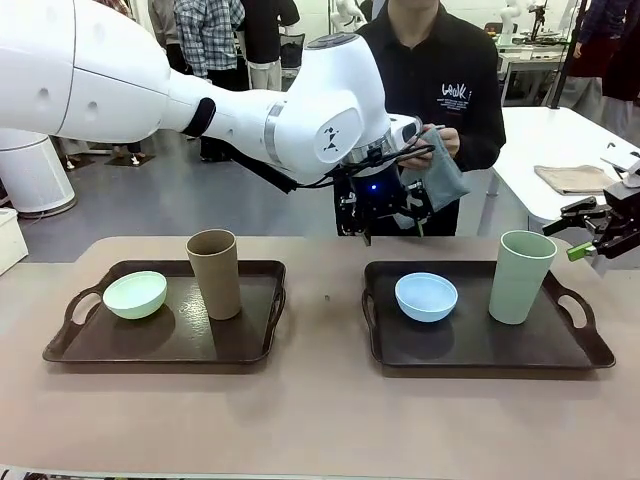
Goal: Set up a tray with a mat and arrange the tableware.
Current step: Pick up the Picnic Bowl and Reusable plastic cup from the Handle tray in front of the human's position and hold them in the air.
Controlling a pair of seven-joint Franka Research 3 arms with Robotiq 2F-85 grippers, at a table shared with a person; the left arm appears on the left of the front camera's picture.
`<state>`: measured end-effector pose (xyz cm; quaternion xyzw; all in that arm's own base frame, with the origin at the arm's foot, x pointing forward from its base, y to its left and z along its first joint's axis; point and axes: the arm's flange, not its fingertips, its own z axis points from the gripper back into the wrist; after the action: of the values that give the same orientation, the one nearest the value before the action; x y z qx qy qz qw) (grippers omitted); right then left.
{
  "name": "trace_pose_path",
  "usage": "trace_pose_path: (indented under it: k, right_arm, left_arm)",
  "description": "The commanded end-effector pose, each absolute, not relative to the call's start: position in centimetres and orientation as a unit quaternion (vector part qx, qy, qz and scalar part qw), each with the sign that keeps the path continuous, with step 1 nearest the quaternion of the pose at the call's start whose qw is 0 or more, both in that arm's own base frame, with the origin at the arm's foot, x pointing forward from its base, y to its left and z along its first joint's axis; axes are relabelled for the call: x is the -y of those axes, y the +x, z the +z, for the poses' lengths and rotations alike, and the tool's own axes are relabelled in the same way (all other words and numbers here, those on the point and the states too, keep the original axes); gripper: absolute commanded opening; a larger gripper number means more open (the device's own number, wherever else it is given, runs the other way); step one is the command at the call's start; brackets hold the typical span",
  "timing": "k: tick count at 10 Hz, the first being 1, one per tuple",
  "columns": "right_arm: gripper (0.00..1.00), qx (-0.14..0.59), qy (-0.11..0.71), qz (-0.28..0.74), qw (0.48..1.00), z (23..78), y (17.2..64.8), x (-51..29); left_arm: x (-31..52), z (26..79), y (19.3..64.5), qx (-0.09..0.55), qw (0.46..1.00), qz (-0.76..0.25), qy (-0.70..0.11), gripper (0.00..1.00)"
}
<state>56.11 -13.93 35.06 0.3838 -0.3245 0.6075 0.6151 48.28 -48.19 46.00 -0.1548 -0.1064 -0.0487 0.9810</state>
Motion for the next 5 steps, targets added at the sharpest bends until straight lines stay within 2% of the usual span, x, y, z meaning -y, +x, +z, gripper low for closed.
trace_pose_path:
  k: [1, 5]
  right_arm:
    - [1.00, 0.325, 0.381, 0.608, 0.615, 35.5, 56.0, 13.9]
    - [1.00, 0.327, 0.400, 0.630, 0.579, 32.7, 53.4, 13.7]
  left_arm:
    - [48.1, 46.0, 48.4, 0.107, 0.981, -0.048, -0.155, 1.00]
    - [49.2, 45.3, 47.9, 0.107, 0.980, -0.050, -0.157, 1.00]
